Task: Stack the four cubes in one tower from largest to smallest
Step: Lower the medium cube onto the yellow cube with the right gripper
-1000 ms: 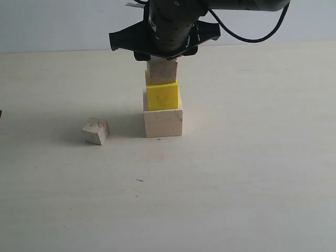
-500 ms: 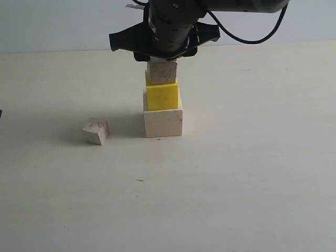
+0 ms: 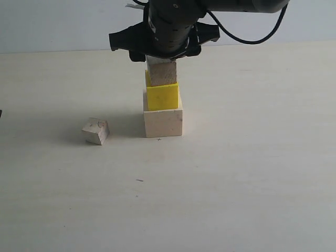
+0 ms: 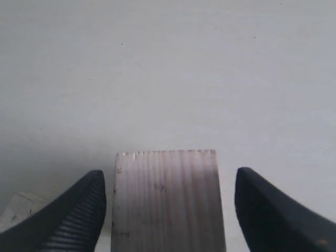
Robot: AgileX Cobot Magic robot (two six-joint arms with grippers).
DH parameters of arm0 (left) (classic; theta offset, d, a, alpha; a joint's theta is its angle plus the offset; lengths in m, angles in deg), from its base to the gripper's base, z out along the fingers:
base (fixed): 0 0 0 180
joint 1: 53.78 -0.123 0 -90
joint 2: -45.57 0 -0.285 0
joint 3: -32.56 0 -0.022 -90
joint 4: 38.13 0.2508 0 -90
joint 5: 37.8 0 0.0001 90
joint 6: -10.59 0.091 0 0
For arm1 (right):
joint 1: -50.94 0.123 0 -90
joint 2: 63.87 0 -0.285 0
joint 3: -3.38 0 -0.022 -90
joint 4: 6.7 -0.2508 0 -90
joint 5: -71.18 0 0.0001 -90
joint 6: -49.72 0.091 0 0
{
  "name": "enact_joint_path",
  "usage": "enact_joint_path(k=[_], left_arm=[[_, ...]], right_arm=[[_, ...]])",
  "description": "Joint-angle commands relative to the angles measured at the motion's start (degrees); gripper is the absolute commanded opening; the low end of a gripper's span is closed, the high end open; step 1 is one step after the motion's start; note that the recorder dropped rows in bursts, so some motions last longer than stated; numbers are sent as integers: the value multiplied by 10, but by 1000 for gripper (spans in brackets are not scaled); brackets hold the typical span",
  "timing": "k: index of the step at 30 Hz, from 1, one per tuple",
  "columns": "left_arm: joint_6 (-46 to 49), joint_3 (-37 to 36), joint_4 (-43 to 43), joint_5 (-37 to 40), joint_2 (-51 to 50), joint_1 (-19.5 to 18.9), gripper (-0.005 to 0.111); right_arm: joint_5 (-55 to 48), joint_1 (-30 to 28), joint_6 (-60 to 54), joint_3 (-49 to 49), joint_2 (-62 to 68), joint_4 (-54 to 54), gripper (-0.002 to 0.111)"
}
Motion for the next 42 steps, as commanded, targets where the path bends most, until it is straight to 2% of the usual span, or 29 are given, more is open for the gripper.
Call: enact_joint_path(k=[1, 11, 42], left_arm=[[0, -2, -3, -6, 2, -2, 3], [0, -2, -3, -6, 2, -2, 3], [0, -2, -3, -10, 2, -2, 3]], right_arm=[[7, 0, 0, -6, -2, 5, 68], [-17, 0, 22, -6, -2, -20, 68], [-39, 0, -6, -6, -2, -75, 68]])
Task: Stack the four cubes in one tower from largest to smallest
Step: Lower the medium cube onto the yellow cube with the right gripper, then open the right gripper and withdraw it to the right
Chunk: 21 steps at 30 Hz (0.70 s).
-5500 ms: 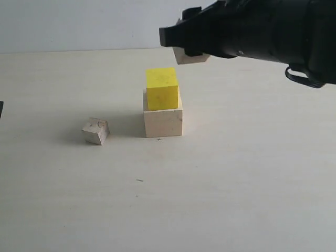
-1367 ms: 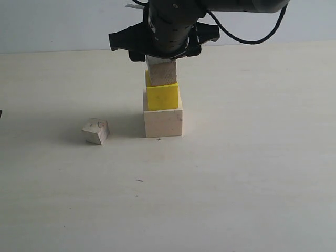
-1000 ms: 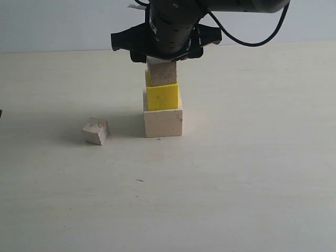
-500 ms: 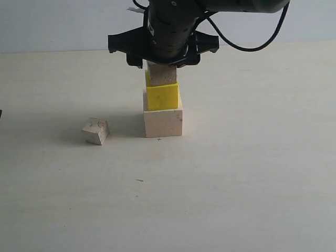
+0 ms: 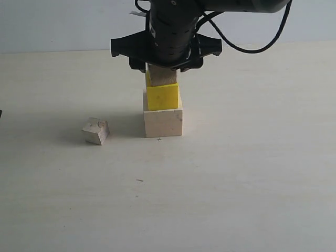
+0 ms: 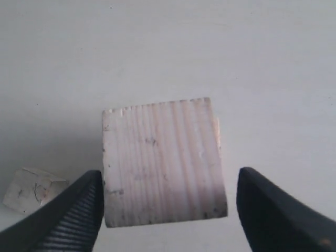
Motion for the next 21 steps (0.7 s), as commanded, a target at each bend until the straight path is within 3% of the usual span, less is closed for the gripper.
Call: enact_joint_path(k=[1, 21], left_arm=[[0, -2, -3, -11, 2, -2, 3], [0, -2, -3, -11, 2, -2, 3]], right_arm=[[0, 0, -13, -6, -2, -10, 68], [0, 0, -42, -6, -2, -48, 68]])
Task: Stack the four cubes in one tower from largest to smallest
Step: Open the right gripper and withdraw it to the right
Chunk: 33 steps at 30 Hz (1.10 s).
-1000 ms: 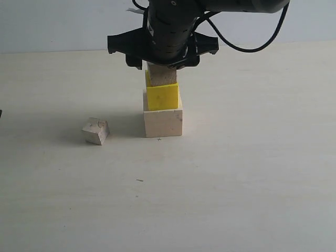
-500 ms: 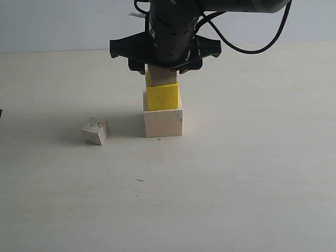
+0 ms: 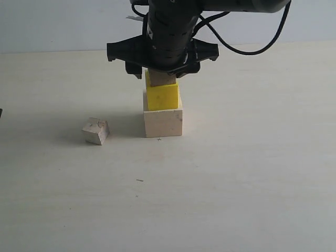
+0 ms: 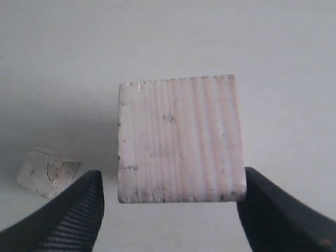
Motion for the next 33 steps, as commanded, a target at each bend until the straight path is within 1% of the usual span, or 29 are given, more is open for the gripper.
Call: enact_joint_path(k=[1, 11, 17, 23, 27, 33], left_arm=[[0, -2, -3, -7, 2, -2, 3], [0, -2, -3, -7, 2, -2, 3], [0, -2, -3, -7, 2, -2, 3], [0, -2, -3, -7, 2, -2, 3], [0, -2, -3, -7, 2, -2, 3], [0, -22, -17, -30, 2, -2, 3]], right_arm=[[1, 0, -7, -6, -2, -1, 68], [-10, 0, -17, -6, -29, 8, 68], [-63, 0, -34, -6, -47, 10, 68], [-100, 2, -109, -6, -83, -13, 68], [-140, 2, -165, -6, -118, -54, 68], [-201, 6, -246, -2, -180, -92, 67]])
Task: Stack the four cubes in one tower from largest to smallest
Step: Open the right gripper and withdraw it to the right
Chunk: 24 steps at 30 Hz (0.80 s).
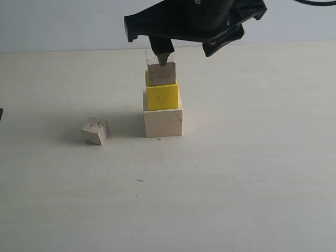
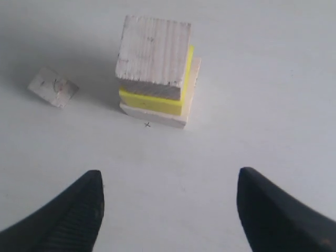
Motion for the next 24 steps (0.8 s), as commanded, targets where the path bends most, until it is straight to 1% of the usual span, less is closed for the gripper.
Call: enact_joint_path(k=[1, 4, 7, 12, 14, 17, 19, 21, 24], left_arm=[[0, -23, -24, -23, 2, -2, 3], [0, -36, -48, -33, 2, -2, 3], [0, -45, -64, -33, 2, -2, 3], [2, -57, -66, -37, 2, -2, 3], [13, -59, -74, -39, 2, -2, 5], [38, -59, -98, -50, 0, -2, 14], [51, -58, -113, -57, -5, -2, 23], [64, -57, -123, -65, -18, -2, 33], [88, -57, -149, -92, -49, -2, 54]], right_arm=[[-45, 2, -55, 5, -49, -19, 67], [-45, 2, -64, 46, -85, -18, 64], [-44, 2, -64, 108, -121, -15, 59], [-26, 2, -52, 252, -185, -14, 58], [-9, 2, -45, 310, -210, -15, 58], [14, 2, -7, 400, -254, -12, 57], [16, 2, 19, 450, -289, 3, 55], [16, 2, 45, 482, -325, 28, 53], [10, 2, 66, 493, -372, 64, 53]])
